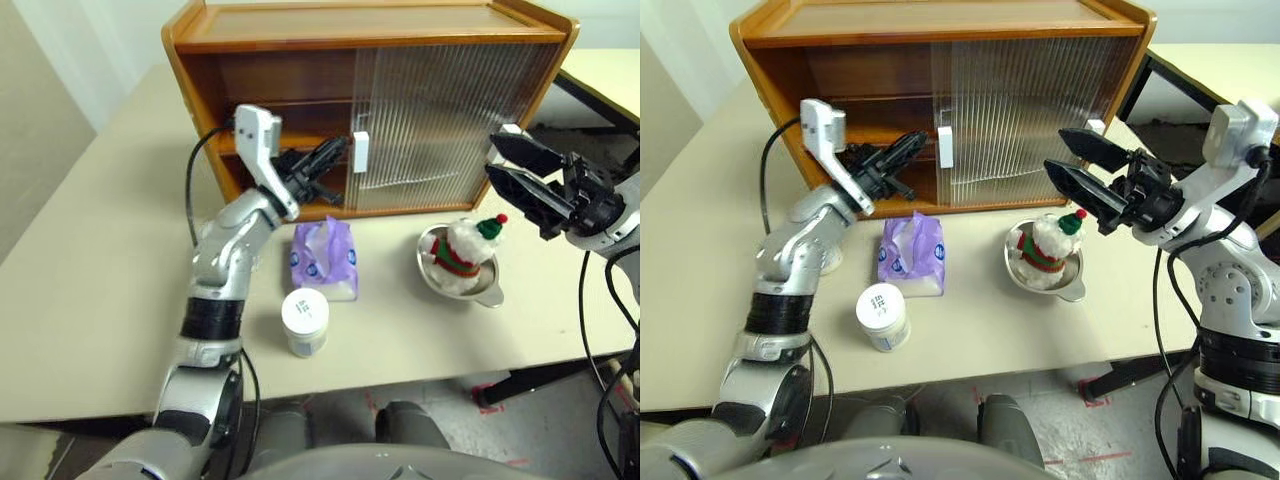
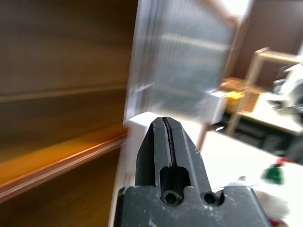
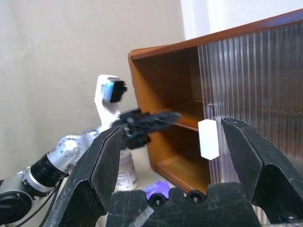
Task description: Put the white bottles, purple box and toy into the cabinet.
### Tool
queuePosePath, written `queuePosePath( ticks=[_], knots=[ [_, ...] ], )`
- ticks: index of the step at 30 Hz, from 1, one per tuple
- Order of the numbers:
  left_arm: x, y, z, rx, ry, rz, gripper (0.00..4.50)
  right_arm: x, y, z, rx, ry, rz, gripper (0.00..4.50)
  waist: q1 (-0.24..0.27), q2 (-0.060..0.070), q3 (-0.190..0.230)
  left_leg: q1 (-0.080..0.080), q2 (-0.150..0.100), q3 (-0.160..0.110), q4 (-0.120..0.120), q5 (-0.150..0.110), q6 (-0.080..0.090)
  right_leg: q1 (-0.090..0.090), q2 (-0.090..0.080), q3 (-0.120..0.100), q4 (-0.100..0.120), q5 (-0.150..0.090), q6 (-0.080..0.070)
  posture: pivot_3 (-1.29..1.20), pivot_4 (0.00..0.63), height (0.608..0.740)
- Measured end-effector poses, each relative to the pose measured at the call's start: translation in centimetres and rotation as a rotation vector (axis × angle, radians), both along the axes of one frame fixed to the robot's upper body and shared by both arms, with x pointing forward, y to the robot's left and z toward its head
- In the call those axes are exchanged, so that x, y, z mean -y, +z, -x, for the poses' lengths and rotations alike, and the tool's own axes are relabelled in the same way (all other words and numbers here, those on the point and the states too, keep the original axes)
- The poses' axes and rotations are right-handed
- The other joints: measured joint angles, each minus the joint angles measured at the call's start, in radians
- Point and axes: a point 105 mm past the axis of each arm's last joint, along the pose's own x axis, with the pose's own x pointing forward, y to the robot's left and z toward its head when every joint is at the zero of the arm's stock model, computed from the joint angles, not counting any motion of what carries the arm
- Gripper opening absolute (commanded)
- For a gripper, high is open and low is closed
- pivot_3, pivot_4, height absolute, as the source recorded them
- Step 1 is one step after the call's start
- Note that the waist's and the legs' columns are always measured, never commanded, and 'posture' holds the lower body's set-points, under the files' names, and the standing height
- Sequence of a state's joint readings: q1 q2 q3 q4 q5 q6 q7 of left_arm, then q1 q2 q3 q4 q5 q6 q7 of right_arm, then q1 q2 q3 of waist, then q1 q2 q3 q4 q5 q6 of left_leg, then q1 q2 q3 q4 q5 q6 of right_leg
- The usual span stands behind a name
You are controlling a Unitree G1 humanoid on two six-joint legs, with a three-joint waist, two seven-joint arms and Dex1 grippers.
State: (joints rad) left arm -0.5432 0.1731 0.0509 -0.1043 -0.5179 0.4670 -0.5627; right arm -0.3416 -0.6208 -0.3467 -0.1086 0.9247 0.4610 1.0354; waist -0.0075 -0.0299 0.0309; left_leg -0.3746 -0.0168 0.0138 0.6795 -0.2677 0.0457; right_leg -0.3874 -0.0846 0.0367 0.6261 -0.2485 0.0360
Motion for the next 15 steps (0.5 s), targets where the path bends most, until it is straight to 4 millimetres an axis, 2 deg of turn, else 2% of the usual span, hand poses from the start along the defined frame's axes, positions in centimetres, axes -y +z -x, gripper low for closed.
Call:
queuePosePath(
  ticks=[5, 6, 7, 15],
  knots=[
    [-2.9, 1.7, 2.5, 0.053, -0.011, -0.013, 0.02, -0.5, -0.4, -0.9, -0.022, 0.043, -0.004, 4.50, 0.018, 0.001, 0.000, 0.001, 0.001, 0.000, 0.000, 0.000, 0.000, 0.000, 0.001, 0.000, 0.000, 0.001, -0.001, 0.11, 0.000, 0.740],
    [-3.8, 1.7, 3.0, 0.059, 0.000, -0.030, 0.42, -0.7, -0.3, -1.1, -0.022, 0.053, -0.002, 4.50, 0.022, 0.001, 0.001, 0.001, 0.001, 0.000, 0.000, 0.000, 0.000, 0.000, 0.001, 0.000, 0.000, 0.001, -0.001, 0.11, 0.000, 0.740],
    [-4.7, 1.3, 3.5, 0.053, 0.012, -0.053, 0.60, -0.9, -0.2, -1.2, -0.019, 0.065, -0.001, 4.50, 0.024, 0.001, 0.001, 0.001, 0.001, 0.000, 0.000, 0.000, 0.000, 0.000, 0.001, 0.000, 0.000, 0.000, -0.002, 0.11, 0.000, 0.740],
    [-11.5, -2.1, 5.9, -0.014, 0.111, -0.180, 3.65, -1.2, -0.5, -1.8, -0.031, 0.095, 0.001, 4.50, 0.067, 0.002, 0.001, 0.000, 0.003, 0.000, -0.001, -0.003, -0.004, -0.002, -0.002, -0.003, 0.000, -0.001, -0.005, 0.15, 0.000, 0.740]
  ],
)
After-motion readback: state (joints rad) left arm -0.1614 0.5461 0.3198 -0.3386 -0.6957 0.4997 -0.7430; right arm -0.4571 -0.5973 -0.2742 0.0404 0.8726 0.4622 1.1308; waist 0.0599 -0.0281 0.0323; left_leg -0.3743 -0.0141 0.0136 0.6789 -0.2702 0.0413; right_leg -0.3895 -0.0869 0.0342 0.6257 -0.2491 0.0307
